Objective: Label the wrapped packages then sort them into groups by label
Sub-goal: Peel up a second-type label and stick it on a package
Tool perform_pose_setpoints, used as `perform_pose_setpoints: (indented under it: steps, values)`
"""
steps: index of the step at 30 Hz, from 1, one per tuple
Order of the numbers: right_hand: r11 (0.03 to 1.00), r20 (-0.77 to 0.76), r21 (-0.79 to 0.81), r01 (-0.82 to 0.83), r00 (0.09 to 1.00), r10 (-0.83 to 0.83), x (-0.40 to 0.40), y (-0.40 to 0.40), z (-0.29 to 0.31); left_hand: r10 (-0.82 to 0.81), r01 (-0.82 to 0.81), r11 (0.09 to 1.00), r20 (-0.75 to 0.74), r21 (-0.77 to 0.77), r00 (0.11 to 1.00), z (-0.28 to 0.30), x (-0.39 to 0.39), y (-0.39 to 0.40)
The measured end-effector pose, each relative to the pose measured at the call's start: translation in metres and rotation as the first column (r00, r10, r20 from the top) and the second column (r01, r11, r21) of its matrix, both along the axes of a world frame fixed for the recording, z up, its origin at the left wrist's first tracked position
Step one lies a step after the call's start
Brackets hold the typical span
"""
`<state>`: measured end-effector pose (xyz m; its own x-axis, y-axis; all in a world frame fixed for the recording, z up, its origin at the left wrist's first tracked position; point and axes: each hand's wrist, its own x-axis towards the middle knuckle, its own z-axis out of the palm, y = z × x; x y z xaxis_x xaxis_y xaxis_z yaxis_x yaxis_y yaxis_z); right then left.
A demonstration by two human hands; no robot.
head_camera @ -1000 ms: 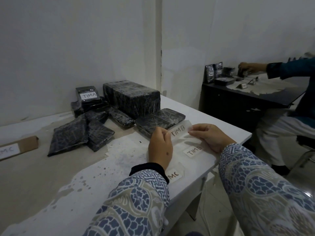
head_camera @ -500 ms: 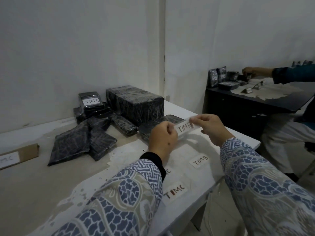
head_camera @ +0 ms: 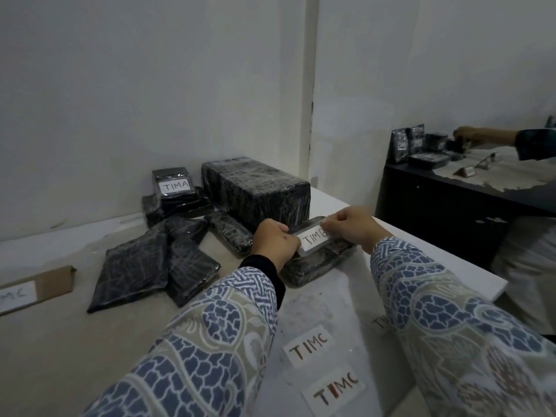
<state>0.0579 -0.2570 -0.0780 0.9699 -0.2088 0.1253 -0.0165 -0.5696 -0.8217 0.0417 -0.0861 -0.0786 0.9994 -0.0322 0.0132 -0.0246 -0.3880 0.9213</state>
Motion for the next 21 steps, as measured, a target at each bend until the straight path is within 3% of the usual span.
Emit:
perform_pose_setpoints:
  steps: [11,21]
  values:
    - [0.999,-0.079,-0.051,0.016,0.997,-0.020,0.015,0.006,-0.005,0.013,-0.012,0.988,-0.006,0.156,1.000,0.001,0.012,-0.004]
    - [0.990,0.081,-0.100,0.097,0.993,-0.089,0.010,0.008,-0.022,0.048,-0.071,0.948,0.079,0.311,0.996,-0.002,-0.002,-0.012]
